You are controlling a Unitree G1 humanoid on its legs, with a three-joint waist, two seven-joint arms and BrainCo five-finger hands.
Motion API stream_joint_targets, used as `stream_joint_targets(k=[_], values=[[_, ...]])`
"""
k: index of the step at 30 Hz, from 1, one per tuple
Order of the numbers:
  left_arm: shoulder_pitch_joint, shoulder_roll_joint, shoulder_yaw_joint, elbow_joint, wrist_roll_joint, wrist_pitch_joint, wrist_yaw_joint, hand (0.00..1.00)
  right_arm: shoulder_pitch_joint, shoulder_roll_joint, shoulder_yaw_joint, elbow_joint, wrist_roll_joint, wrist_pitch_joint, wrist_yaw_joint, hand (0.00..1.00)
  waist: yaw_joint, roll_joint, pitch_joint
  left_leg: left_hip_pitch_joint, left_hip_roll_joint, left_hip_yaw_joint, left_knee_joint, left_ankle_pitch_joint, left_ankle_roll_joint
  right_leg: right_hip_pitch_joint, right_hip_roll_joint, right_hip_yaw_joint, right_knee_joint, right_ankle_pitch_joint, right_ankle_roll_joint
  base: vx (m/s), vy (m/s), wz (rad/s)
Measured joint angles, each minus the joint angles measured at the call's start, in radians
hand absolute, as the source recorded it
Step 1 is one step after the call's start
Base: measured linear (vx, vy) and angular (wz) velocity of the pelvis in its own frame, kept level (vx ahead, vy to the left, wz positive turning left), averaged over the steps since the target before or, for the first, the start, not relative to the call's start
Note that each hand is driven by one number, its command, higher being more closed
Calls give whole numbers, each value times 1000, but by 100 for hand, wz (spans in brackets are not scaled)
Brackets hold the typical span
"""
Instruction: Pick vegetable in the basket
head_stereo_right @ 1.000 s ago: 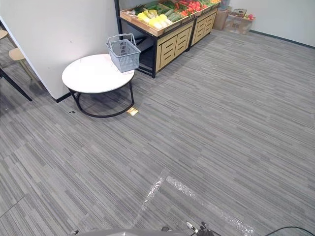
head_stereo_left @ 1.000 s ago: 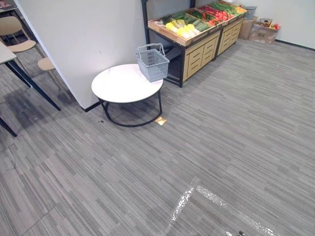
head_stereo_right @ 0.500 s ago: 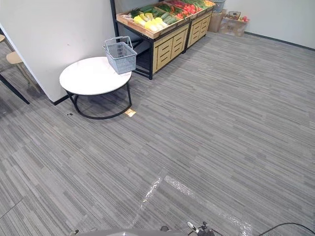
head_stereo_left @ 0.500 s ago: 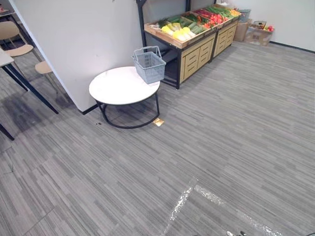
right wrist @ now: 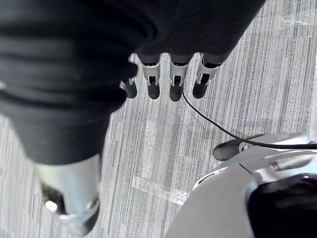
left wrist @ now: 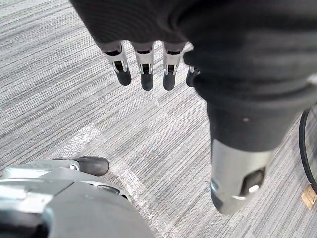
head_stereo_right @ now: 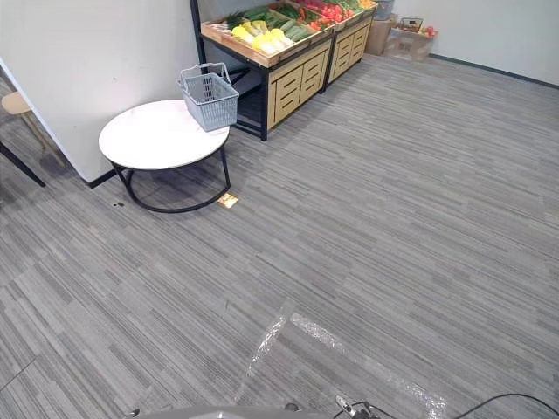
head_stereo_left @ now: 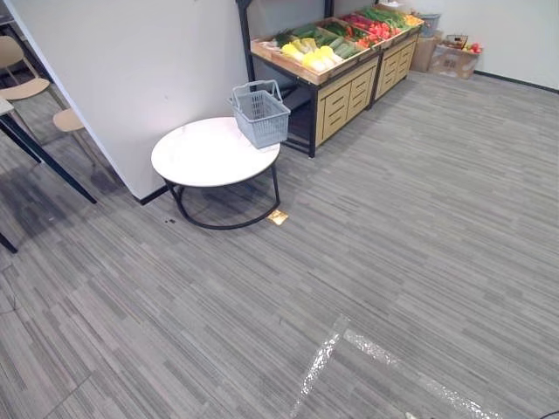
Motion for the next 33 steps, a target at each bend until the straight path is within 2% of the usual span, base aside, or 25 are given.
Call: stream_joint_targets(k=[11, 17, 18, 20, 21, 22, 24, 25, 26, 27, 28, 30, 32, 33], values=[[-4, 0, 0, 0, -1, 27, 0, 0, 1, 0, 0, -2, 2, 0, -1, 0, 0, -1, 7, -1, 5, 11, 13, 0, 0, 4, 3, 8, 0, 1, -1, -53, -44, -2], [-5, 1, -1, 0, 3, 28, -2, 0, 4, 4, 1, -2, 11, -13, -32, 0, -1, -2, 8, -3, 5, 21, 7, -2, 0, -7, 5, 12, 3, 0, -2, -14, -26, -3], [-9, 1, -1, 0, 4, 28, -3, 0, 2, 5, 1, -3, 28, -15, -30, 0, -2, 3, 12, -3, 8, 23, 11, -5, -5, -12, 5, 13, 22, -6, -9, -9, -34, -4], [-16, 3, -1, 0, 4, 28, -3, 0, 0, 11, -16, -4, 39, -17, -30, 0, -2, -4, 27, -13, 16, 26, 32, -16, -7, -43, 6, 14, 87, -38, -23, -9, -33, -4], [-20, 6, -1, 0, 3, 27, -2, 0, -3, 13, -16, -4, 39, -20, -30, 0, -3, 1, 32, -24, 21, 27, 64, -32, -9, -65, 5, 14, 133, -60, -24, 17, -50, -4], [-28, 11, 0, 0, 3, 28, 1, 0, -7, 17, -17, -3, 39, -24, -30, 0, -2, -10, 46, -54, 30, 28, 134, -69, -14, -93, 4, 15, 200, -98, -31, 10, -79, -5], [-33, 12, 11, -2, -2, 29, 6, 0, -11, 18, -18, -3, 39, -28, -29, 0, -2, -13, 61, -109, 57, 27, 274, -143, -24, -134, 5, 14, 296, -166, -42, -6, -86, -3], [-29, 9, 26, -6, -7, 32, 6, 0, -9, 16, -21, -4, 39, -28, -28, 0, -2, -6, 67, -142, 78, 35, 368, -178, -41, -147, 8, 12, 341, -206, -57, 13, -65, 5], [-24, 8, 42, -14, -6, 35, 5, 0, -9, 21, -26, -4, 38, -28, -28, 0, -2, -9, 68, -165, 86, 44, 431, -181, -44, -148, 6, 10, 355, -218, -65, 34, -86, 12], [-15, 4, 89, -35, -5, 43, 5, 0, -8, 28, -40, -6, 38, -28, -28, 0, -3, -14, 70, -253, 118, 64, 611, -169, -26, -147, 2, 4, 372, -234, -69, 77, -82, 16], [-3, -18, 140, -53, -3, 44, 2, 0, -2, 27, -43, -15, 38, -28, -27, 0, -3, 0, 72, -332, 163, 80, 783, -135, 7, -143, 6, -3, 390, -251, -74, 92, -62, 15], [18, -40, 167, -70, 0, 48, -5, 0, 1, 25, -48, -37, 34, -28, -28, 0, 1, -1, 84, -401, 192, 78, 935, -86, 13, -114, 3, -3, 393, -268, -79, 143, 30, 9], [38, -49, 180, -71, 2, 56, -9, 0, -11, 18, -49, -47, 30, -28, -27, 0, 2, 4, 91, -416, 174, 73, 938, -142, 8, -79, -15, 12, 392, -283, -85, 217, 100, -5], [51, -57, 184, -72, 4, 65, -17, 0, -30, 10, -49, -44, 30, -30, -22, 0, 6, 8, 97, -431, 145, 66, 889, -171, 6, -66, -36, 27, 391, -294, -79, 218, 143, -21]])
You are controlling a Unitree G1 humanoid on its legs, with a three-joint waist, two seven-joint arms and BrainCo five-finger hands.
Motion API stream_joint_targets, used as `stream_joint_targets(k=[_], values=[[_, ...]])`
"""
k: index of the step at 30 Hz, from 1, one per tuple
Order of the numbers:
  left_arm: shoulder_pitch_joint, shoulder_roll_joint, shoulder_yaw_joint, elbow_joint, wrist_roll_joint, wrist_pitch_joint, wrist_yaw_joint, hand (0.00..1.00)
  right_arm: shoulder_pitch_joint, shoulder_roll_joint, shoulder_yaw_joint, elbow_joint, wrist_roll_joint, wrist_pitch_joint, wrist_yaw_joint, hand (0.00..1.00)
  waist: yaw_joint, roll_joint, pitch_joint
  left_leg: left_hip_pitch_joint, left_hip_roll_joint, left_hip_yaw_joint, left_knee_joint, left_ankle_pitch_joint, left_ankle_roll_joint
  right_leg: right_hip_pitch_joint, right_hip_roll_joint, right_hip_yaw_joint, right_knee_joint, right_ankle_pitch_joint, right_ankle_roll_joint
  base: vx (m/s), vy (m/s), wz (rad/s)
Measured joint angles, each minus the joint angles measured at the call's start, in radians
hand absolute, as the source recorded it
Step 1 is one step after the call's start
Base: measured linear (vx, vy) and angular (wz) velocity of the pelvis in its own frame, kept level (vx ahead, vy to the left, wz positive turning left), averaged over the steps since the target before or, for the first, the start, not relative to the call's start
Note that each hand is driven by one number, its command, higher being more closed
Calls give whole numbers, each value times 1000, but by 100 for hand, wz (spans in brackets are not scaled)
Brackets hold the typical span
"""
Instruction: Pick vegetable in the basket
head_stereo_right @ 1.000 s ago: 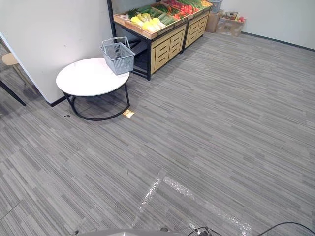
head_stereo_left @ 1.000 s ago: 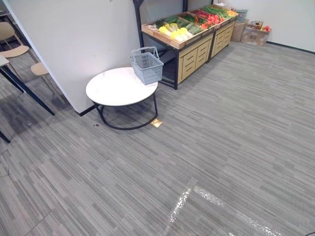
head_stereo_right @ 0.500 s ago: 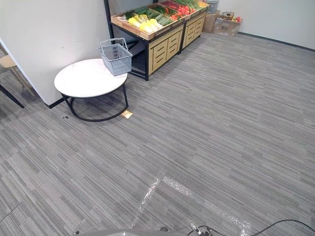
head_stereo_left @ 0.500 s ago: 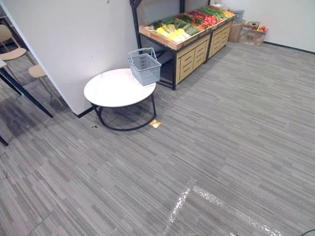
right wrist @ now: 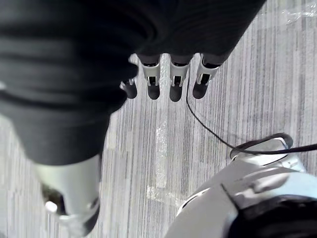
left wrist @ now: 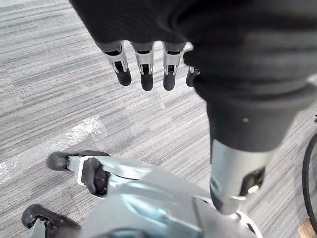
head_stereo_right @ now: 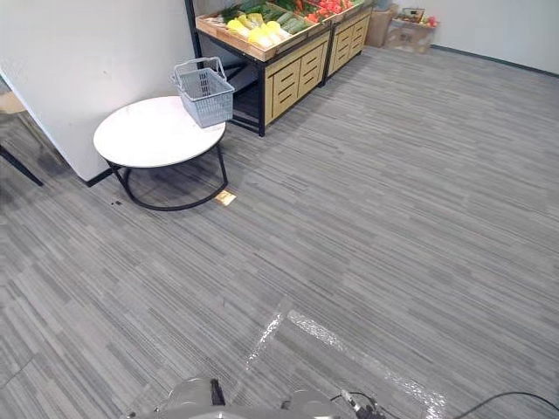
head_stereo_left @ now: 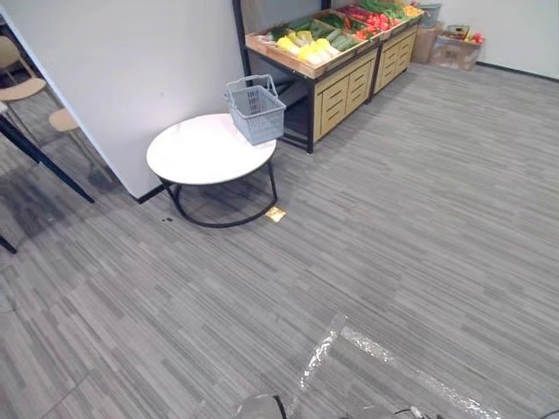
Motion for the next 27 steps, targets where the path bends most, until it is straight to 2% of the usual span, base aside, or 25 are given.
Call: stream_joint_targets(k=[2, 4, 5, 6, 7, 8, 9, 10, 11, 12, 13, 14, 15, 16, 17, 18, 19, 20, 22, 24, 25, 27], values=[[23, -9, -9, 1, 10, 1, -11, 0, -25, -12, 3, 1, 0, -5, 9, 0, 10, 2, 7, -31, -47, -24, -156, 9, -6, 14, -38, 27, -12, -12, 19, 232, 183, -37], [56, -26, -30, 2, 45, 6, -29, 0, -55, -13, 5, -1, 6, -30, 43, 0, 24, 19, 13, -42, -65, -91, -503, 133, -37, 52, -56, 58, -60, -26, 43, 266, 258, -45], [65, -33, -32, 2, 46, 8, -32, 0, -57, -14, 5, -2, 8, -38, 53, 0, 25, 25, 13, -42, -61, -114, -575, 160, -46, 70, -57, 65, -72, -33, 54, 247, 243, -34], [77, -42, -38, 4, 46, 9, -38, 0, -60, -12, 9, -2, 8, -47, 65, 0, 32, 27, 16, -44, -47, -127, -607, 236, -73, 96, -60, 86, -85, -46, 72, 420, 367, -51], [91, -41, -38, 3, 47, 8, -56, 0, -62, -11, 29, 0, 7, -60, 83, 0, 57, 35, 12, -59, -61, -122, -520, 270, -29, 125, -79, 127, -118, -70, 67, 452, 363, -54], [90, -38, -40, 4, 51, 7, -63, 0, -69, -6, 36, 2, 6, -67, 91, 0, 60, 24, 15, -77, -63, -118, -470, 225, -19, 134, -78, 140, -118, -70, 59, 571, 373, -41], [77, -31, -39, 5, 80, 7, -65, 0, -85, 12, 38, -1, -2, -79, 113, 0, 57, 11, 16, -109, -66, -113, -391, 162, -1, 129, -71, 174, -84, -43, 72, 375, 175, -10], [69, -23, -40, 8, 86, 9, -69, 0, -89, 20, 41, -1, -5, -88, 119, 0, 57, 6, 19, -110, -75, -107, -370, 143, 9, 122, -80, 174, -67, -37, 76, 538, 266, -9], [68, -13, -36, 14, 86, 9, -75, 0, -92, 29, 54, 1, -19, -93, 127, 0, 56, -11, 20, -80, -103, -81, -363, 112, 26, 112, -109, 204, -10, -14, 100, 428, 235, -10], [67, -8, -36, 15, 85, 9, -75, 0, -90, 29, 54, 1, -35, -96, 129, 0, 57, -17, 19, -61, -116, -71, -367, 107, 38, 110, -122, 211, 19, -6, 106, 496, 280, -15], [64, 1, -33, 25, 85, 11, -78, 0, -85, 29, 58, 0, -42, -103, 131, 0, 55, -25, 11, -29, -141, -59, -370, 82, 63, 91, -144, 212, 95, 12, 118, 317, 175, -8], [61, 7, -27, 30, 85, 14, -81, 0, -81, 29, 64, 0, -42, -109, 131, 0, 55, -33, 6, -18, -151, -50, -375, 69, 69, 72, -156, 208, 150, 20, 128, 379, 187, -4], [52, 19, -26, 30, 89, 24, -84, 0, -82, 30, 74, -1, -42, -110, 130, 0, 50, -37, -8, 7, -172, -39, -390, 41, 74, 19, -180, 188, 277, 57, 152, 371, 168, -1], [39, 26, -27, 29, 118, 28, -85, 0, -84, 32, 79, -7, -41, -109, 127, 0, 47, -46, -12, 42, -190, -34, -418, 24, 77, -47, -207, 159, 415, 138, 184, 369, 150, -4], [31, 33, -29, 26, 127, 28, -85, 0, -84, 33, 83, -10, -41, -108, 123, 0, 47, -50, -11, 69, -199, -32, -442, 20, 80, -80, -222, 147, 487, 191, 202, 377, 148, -13], [18, 47, -31, 11, 128, 27, -83, 0, -79, 36, 85, -22, -41, -108, 115, 0, 44, -59, -11, 132, -214, -33, -499, 17, 83, -149, -240, 118, 636, 218, 199, 445, 134, -15], [3, 53, -36, -2, 127, 25, -74, 0, -69, 36, 88, -42, -40, -108, 104, 0, 41, -61, -9, 199, -218, -35, -550, 24, 95, -201, -243, 70, 742, 181, 142, 446, 118, -12], [-7, 53, -37, -8, 127, 23, -66, 0, -63, 34, 94, -51, -41, -109, 94, 0, 38, -60, -10, 233, -218, -36, -574, 26, 98, -223, -242, 38, 771, 161, 124, 453, 71, -1], [-46, 62, -39, -19, 124, 7, -25, 0, -60, 33, 114, -74, -40, -107, 62, 0, 8, -58, -10, 345, -202, -39, -645, 28, 101, -285, -222, -94, 736, 64, 106, 403, -5, 3], [-88, 57, -39, -22, 107, 2, -8, 0, -60, 32, 114, -91, -41, -109, 54, 0, -10, -43, -5, 387, -169, -39, -668, 28, 100, -337, -185, -159, 626, 33, 81, 356, -68, 2], [-130, 50, -40, -34, 99, -6, 2, 0, -55, 30, 115, -120, -42, -112, 46, 0, -19, -31, 1, 419, -135, -39, -680, 28, 100, -389, -153, -201, 468, 34, 81, 391, -102, 2], [-161, 49, -59, -47, 56, -31, 12, 0, -54, 30, 116, -130, -43, -123, 43, 0, -35, -31, 1, 445, -110, -40, -686, 28, 99, -425, -132, -213, 265, 72, 92, 447, -164, 12]])
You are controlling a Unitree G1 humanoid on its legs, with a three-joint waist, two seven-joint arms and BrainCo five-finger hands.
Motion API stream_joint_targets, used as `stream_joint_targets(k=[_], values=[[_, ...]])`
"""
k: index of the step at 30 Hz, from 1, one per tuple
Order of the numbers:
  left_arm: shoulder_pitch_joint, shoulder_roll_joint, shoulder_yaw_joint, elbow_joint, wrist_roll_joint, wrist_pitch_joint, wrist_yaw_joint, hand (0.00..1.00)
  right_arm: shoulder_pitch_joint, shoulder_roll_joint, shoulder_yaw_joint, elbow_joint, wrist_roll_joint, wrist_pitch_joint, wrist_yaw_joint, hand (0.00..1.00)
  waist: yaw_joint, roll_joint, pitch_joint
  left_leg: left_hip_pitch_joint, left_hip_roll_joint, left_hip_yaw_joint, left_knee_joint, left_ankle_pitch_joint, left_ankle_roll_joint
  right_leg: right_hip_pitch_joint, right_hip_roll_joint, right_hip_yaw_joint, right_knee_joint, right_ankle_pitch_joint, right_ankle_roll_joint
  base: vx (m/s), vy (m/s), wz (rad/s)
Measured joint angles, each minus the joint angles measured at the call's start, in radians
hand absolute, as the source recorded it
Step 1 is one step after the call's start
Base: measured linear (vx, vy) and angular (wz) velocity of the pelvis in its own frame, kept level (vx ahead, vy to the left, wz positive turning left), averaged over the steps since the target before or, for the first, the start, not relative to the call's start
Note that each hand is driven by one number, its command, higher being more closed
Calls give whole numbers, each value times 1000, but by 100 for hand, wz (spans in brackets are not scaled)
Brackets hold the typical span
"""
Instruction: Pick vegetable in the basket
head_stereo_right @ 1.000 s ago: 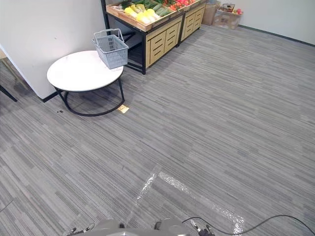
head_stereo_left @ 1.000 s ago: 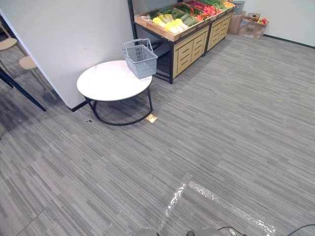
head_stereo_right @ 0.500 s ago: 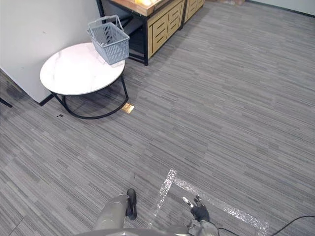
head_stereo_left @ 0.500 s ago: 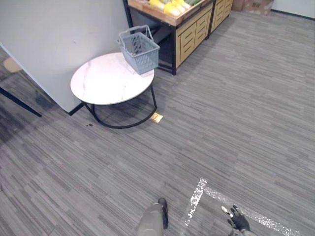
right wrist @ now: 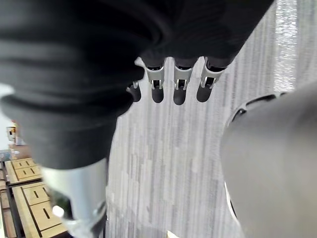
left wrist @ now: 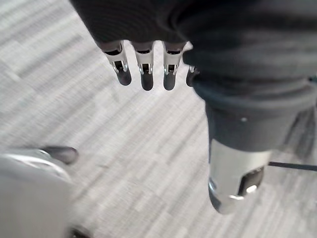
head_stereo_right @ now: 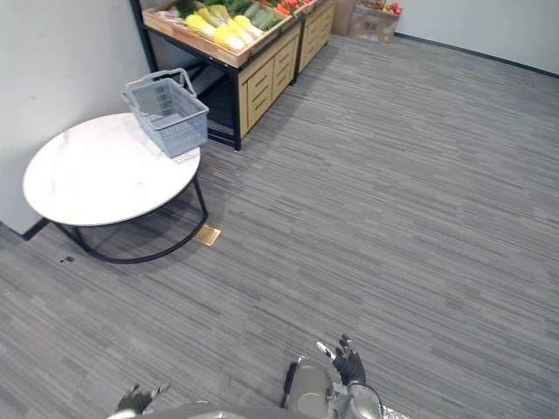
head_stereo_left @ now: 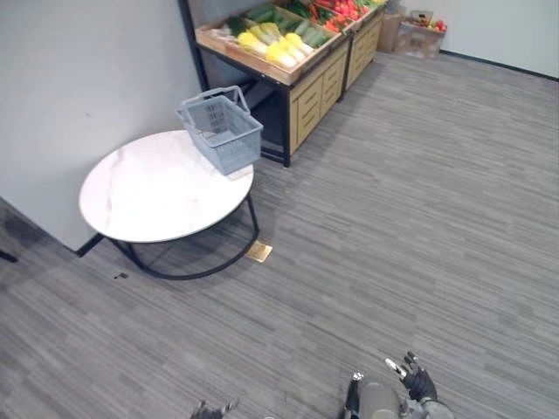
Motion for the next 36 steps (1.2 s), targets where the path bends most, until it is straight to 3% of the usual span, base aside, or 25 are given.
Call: stream_joint_targets(k=[2, 3, 4, 5, 6, 8, 9, 11, 12, 13, 14, 15, 16, 19, 21, 22, 24, 25, 27, 28, 30, 31, 33, 35, 36], values=[[-31, -12, -7, -13, -34, -35, 2, 0, 10, -1, -4, -8, -10, -14, -3, 0, -4, -4, 1, 51, 16, -2, -10, -9, -16, 5, 14, 22, -354, 151, 15, 454, -221, 23], [-30, -20, -5, -32, -57, -51, -2, 0, 19, -1, -5, -20, -34, -21, -5, 0, -4, -14, 0, 76, 12, -4, -9, -30, -53, 24, 11, 38, -478, 179, 42, 528, -262, 26], [-28, -31, 3, -45, -67, -71, -12, 0, 35, 7, -9, -31, -58, -28, -4, 0, -1, -39, -1, 124, 0, -11, -9, -73, -113, 33, -11, 67, -519, 248, 51, 564, -256, 12], [-30, -47, 5, -46, -67, -79, -16, 0, 25, -3, -14, -35, -70, -28, -2, 0, 1, -17, 10, 145, 19, -12, -6, -93, -130, 28, 1, 68, -480, 300, 52, 575, -265, 11], [-31, -71, 3, -47, -67, -84, -29, 0, 6, -15, -14, -41, -80, -24, -4, 0, -4, 9, 17, 145, 44, -22, 17, -99, -140, -6, 8, 67, -376, 315, 44, 546, -294, 13], [-30, -102, 2, -46, -65, -91, -40, 0, 11, -14, -15, -66, -80, -11, -6, 0, -4, 14, 17, 146, 68, -48, 61, -84, -135, -39, 6, 66, -238, 298, 19, 537, -357, 30], [-26, -122, 2, -40, -58, -91, -39, 0, 10, -15, -14, -66, -79, 1, -6, 0, -2, 14, 16, 148, 85, -72, 103, -72, -136, -47, 6, 56, -161, 252, -35, 530, -354, 19], [-16, -130, 19, -46, -45, -86, -34, 0, 1, -15, -15, -62, -79, 16, -8, 0, 3, 24, 12, 126, 114, -114, 209, -38, -109, -36, 18, 38, -96, 179, -47, 398, -248, 3], [0, -130, 45, -46, -36, -77, -29, 0, -4, -20, -15, -61, -81, 21, -8, 0, 2, 43, 5, 66, 147, -134, 354, 12, -108, -10, 45, 29, -97, 160, -65, 338, -186, -9], [8, -128, 71, -39, -15, -68, -22, 0, -3, -22, -15, -62, -80, 20, -8, 0, 1, 68, 6, -25, 187, -170, 550, 142, -157, 38, 76, 14, -122, 141, -66, 412, -210, -13], [14, -126, 74, -25, -14, -61, -19, 0, 1, -24, -15, -61, -80, 20, -8, 0, 0, 79, 2, -68, 208, -183, 627, 248, -197, 67, 95, 9, -145, 134, -68, 323, -102, -15], [28, -122, 78, 2, -11, -50, -16, 0, 7, -29, -12, -59, -80, 20, -8, 0, 3, 85, -7, -110, 237, -193, 700, 439, -211, 130, 123, 7, -204, 129, -75, 483, -63, 6], [38, -116, 105, 6, -10, -43, -16, 0, 6, -36, -4, -42, -87, 14, -7, 0, 7, 90, -4, -231, 271, -187, 893, 353, -190, 208, 143, -3, -274, 120, -89, 484, -55, 16], [32, -117, 120, -21, -8, -37, -16, 0, -6, -48, -4, 5, -105, 18, -13, 0, 32, 92, 0, -379, 251, -120, 994, 147, -150, 313, 141, -8, -329, 93, -88, 419, -67, 17], [32, -113, 133, -29, -8, -36, -13, 0, -7, -50, -3, 29, -115, 19, -13, 0, 52, 87, 3, -419, 205, -51, 826, 59, -145, 391, 115, -15, -347, 75, -70, 347, -40, 0], [36, -107, 133, -30, -7, -31, -9, 0, -8, -48, -4, 37, -118, 15, -14, 0, 56, 80, 6, -417, 169, -8, 625, 44, -150, 424, 93, -15, -350, 55, -58, 408, 21, 4], [39, -100, 133, -32, 4, -15, 2, 0, -8, -47, -9, 42, -117, 13, -14, 0, 57, 77, 7, -415, 109, 26, 288, 73, -149, 450, 69, -23, -354, 27, -36, 406, 73, 15], [45, -91, 126, -28, 29, -2, 6, 0, -13, -46, -14, 54, -118, 12, -14, 0, 59, 78, 8, -416, 82, 22, 88, 127, -150, 472, 66, -28, -370, 12, -24, 292, 104, 12], [74, -80, 110, -4, 49, 16, 8, 0, -15, -42, -15, 60, -117, 6, -17, 0, 70, 79, 11, -429, 78, -6, -41, 168, -161, 520, 76, -25, -397, -16, -5, 435, 190, -1], [94, -76, 109, 20, 69, 31, 13, 0, -15, -38, -14, 74, -118, 5, -18, 0, 86, 71, 14, -435, 83, -9, -14, 231, -153, 557, 77, -11, -415, -36, 12, 492, 234, -10], [122, -67, 108, 39, 72, 38, 22, 0, -26, -25, -14, 98, -126, 5, -21, 0, 97, 53, 23, -442, 68, -2, 49, 287, -125, 593, 63, 27, -438, -63, 9, 518, 205, -3], [124, -60, 94, 48, 92, 39, 31, 0, -42, -17, -10, 111, -160, 5, -18, 0, 100, 29, 34, -470, 65, 1, 138, 254, -82, 603, 62, 73, -436, -55, 5, 595, 190, 7], [125, -41, 78, 52, 101, 42, 34, 0, -50, 1, -5, 114, -193, 6, -18, 0, 102, 13, 43, -483, 54, 10, 221, 200, -51, 613, 36, 125, -416, -15, 49, 569, 231, 10], [125, -40, 78, 51, 100, 55, 35, 0, -49, 0, -1, 114, -219, 7, -15, 0, 107, 2, 37, -437, 21, 35, 207, 162, -34, 595, 4, 159, -329, 3, 63, 431, 195, -3], [125, -38, 78, 49, 101, 67, 37, 0, -49, 1, -3, 113, -228, 7, -17, 0, 107, -6, 30, -399, -7, 49, 181, 143, -26, 556, -30, 168, -208, 11, 76, 385, 164, -2]])
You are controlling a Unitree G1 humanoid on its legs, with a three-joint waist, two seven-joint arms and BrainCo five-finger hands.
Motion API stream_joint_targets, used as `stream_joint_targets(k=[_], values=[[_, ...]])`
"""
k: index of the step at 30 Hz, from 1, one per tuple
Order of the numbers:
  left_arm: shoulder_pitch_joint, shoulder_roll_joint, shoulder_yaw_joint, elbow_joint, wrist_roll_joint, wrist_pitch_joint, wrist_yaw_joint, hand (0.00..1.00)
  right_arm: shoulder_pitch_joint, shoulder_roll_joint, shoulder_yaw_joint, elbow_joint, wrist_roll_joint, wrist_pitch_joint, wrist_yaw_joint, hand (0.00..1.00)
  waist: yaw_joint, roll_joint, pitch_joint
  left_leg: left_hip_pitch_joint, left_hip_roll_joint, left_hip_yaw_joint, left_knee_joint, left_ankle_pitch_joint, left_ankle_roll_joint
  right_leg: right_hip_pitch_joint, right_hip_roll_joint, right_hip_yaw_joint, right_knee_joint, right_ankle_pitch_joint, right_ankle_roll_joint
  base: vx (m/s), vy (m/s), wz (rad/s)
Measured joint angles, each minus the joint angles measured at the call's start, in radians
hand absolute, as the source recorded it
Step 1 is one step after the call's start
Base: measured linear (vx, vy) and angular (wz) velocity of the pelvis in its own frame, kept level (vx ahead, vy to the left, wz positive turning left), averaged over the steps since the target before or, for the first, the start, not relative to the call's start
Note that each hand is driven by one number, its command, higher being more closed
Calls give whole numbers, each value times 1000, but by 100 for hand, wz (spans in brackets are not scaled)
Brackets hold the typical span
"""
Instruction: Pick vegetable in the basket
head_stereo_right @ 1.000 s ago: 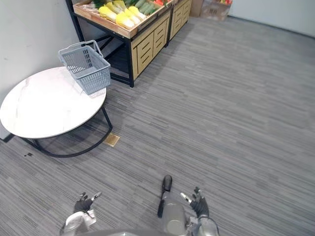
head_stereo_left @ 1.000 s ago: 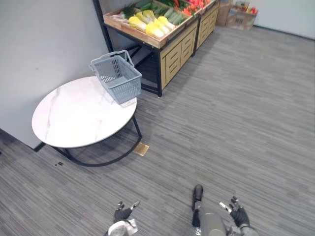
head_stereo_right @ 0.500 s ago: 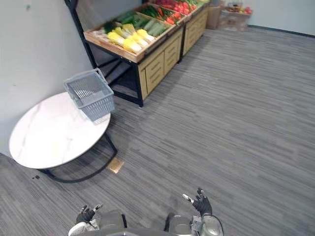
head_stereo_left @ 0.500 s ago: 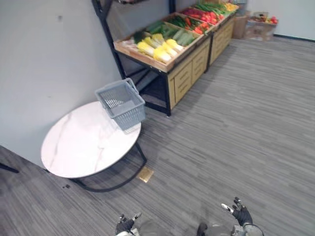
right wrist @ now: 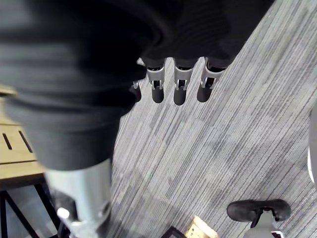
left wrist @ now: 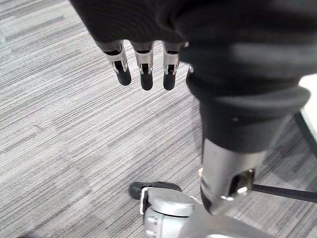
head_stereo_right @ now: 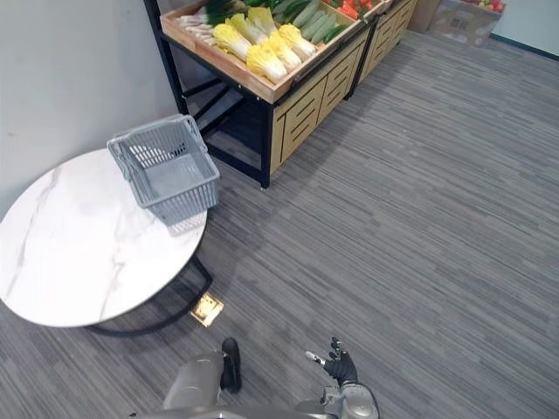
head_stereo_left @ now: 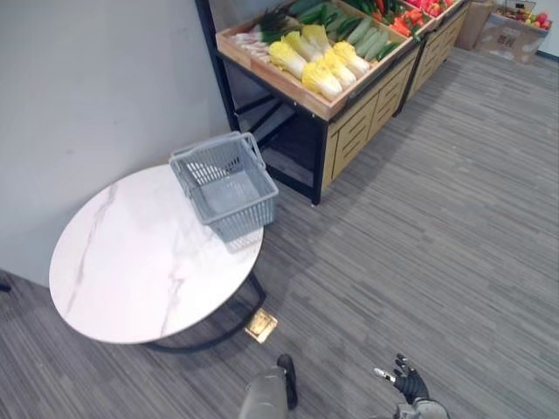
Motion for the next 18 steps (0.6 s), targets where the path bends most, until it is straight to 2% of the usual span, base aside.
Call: stream_joint_targets(k=[1, 2, 3, 4, 5, 6, 7, 8, 10, 11, 12, 14, 15, 16, 17, 18], values=[[-1, 8, 0, -1, 5, 9, 5, 0, -1, 1, 0, 1, 0, 2, -3, 0, -1, -13, -8, 28, -25, 4, -7, -28, 9, -75, -39, 21, 188, 19, 30, 376, 158, 2], [-1, 13, -2, -1, 9, 10, 6, 0, -1, 2, 0, 1, 2, 3, -2, 0, -2, -23, -12, 40, -37, 4, -3, -48, 11, -120, -61, 34, 289, 48, 50, 380, 137, 6], [-1, 31, -9, -2, 10, 12, 8, 0, -2, 6, 0, 0, 6, 4, -1, 0, -8, -38, -14, 65, -55, -1, 4, -78, 15, -185, -94, 40, 430, 130, 57, 393, 115, 18], [-8, 40, -27, -2, 9, 14, 12, 0, -3, 8, 1, -2, 8, 4, 4, 0, -21, -45, -14, 129, -78, -27, -19, -114, 23, -267, -130, 38, 629, 188, 38, 489, 109, 23], [-8, 47, -38, -3, 7, 14, 17, 0, -4, 8, 3, -4, 8, 4, 5, 0, -24, -50, -18, 172, -83, -39, -39, -123, 29, -314, -135, 33, 711, 153, -9, 414, 61, 25], [-9, 50, -41, -7, -1, 13, 25, 0, -5, 8, 5, -8, 8, 4, 4, 0, -27, -49, -19, 201, -84, -51, -57, -127, 30, -342, -131, 22, 745, 121, -27, 424, 20, 43], [-17, 49, -51, -24, -15, 6, 45, 0, -4, 6, 22, -28, 8, 0, 2, 0, -40, -47, -19, 270, -81, -85, -103, -129, 30, -406, -121, -36, 747, 44, -42, 414, -22, 51], [-24, 49, -57, -32, -21, 3, 49, 0, -5, 5, 31, -32, 11, -1, 0, 0, -44, -45, -18, 289, -73, -97, -112, -126, 24, -429, -111, -56, 713, 18, -47, 414, -44, 73], [-42, 50, -57, -49, -51, -12, 54, 0, -6, -1, 45, -53, 15, -1, -14, 0, -59, -35, -18, 338, -45, -148, -133, -131, 18, -477, -60, -85, 505, -8, -56, 379, -123, 93], [-44, 50, -54, -62, -52, -34, 55, 0, -1, 0, 46, -61, 16, -4, -24, 0, -73, -31, -18, 356, -22, -206, -139, -140, 4, -492, -13, -58, 252, 10, -41, 526, -269, 144], [-52, 45, -52, -62, -53, -39, 51, 0, -1, 1, 42, -62, 14, -14, -25, 0, -78, -29, -17, 370, -4, -252, -137, -154, -19, -489, 21, 9, 54, 52, -36, 539, -311, 144], [-53, 34, -32, -63, -70, -38, 39, 0, 1, 4, 38, -62, 9, -16, -25, 0, -76, -30, -18, 378, 11, -291, -127, -183, -54, -477, 43, 79, -89, 116, -30, 429, -320, 118], [-41, 31, 12, -65, -95, -29, 8, 0, 12, 18, 34, -61, 4, -20, -27, 0, -73, -44, -20, 404, 18, -339, -101, -242, -103, -441, 45, 145, -152, 223, 4, 482, -400, 118], [-38, 28, 28, -63, -115, -23, -3, 0, 12, 21, 35, -62, 3, -20, -29, 0, -71, -45, -24, 417, 33, -355, -92, -257, -120, -431, 55, 149, -126, 285, 1, 569, -477, 112], [-35, -12, 49, -58, -136, -9, -15, 0, 7, -2, 38, -62, -6, -19, -29, 0, -49, 7, -37, 424, 83, -354, -84, -260, -134, -432, 93, 125, -73, 238, -26, 429, -355, 64], [-35, -44, 73, -59, -157, -4, -12, 0, 1, -19, 42, -62, -6, -13, -29, 0, -36, 34, -41, 419, 118, -356, -87, -240, -159, -436, 105, 81, -40, 201, -36, 400, -326, 56]])
